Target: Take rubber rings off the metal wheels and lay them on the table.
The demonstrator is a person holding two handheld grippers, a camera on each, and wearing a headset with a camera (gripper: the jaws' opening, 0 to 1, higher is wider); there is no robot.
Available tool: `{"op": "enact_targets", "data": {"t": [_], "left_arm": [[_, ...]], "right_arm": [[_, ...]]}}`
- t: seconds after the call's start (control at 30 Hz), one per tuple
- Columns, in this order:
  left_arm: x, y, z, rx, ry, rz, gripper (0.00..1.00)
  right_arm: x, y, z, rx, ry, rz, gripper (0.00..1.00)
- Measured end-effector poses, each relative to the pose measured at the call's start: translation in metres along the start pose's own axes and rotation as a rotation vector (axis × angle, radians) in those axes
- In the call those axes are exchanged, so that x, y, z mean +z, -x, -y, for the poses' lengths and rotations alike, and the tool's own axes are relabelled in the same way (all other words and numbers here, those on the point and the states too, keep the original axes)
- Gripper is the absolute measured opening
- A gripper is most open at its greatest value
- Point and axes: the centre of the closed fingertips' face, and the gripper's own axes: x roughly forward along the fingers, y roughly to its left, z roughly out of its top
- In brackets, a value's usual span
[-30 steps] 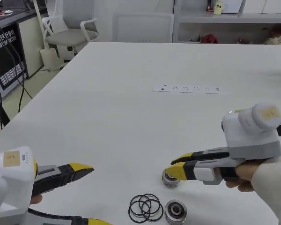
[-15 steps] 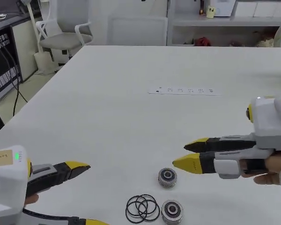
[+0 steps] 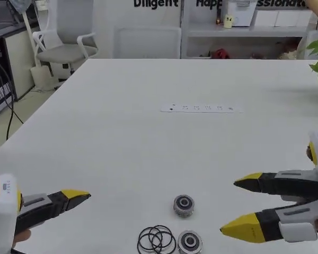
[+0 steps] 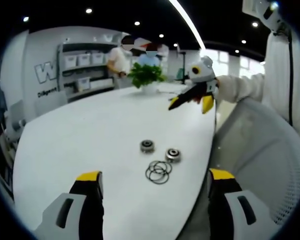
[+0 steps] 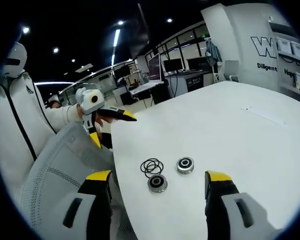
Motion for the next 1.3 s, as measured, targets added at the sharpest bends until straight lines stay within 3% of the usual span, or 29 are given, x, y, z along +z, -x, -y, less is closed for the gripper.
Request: {"op": "enact_targets", "data": {"t": [0.27, 0.6, 0.87, 1.3], "left_arm": [[-0.006, 0.006, 0.002, 0.005, 0.013, -0.006, 0.91], [-0.018, 0.007, 0.001, 0.021, 0.044, -0.018, 0.96], [-0.027, 0.006, 0.002, 0.031, 0.072, -0.027, 1.0], [-0.037, 0.007, 0.002, 0.039, 0.097, -0.036, 1.0]], "right_arm": [[-0.025, 0.019, 0.001, -0.032, -0.011, -0.041, 0.85], [-0.056, 0.039, 0.014, -0.113, -0.062, -0.067, 0.88], [-0.086, 0.038, 0.013, -0.148, -0.125, -0.089, 0.91], [-0.103, 0.033, 0.006, -0.155, -0.156, -0.113, 0.96]]}}
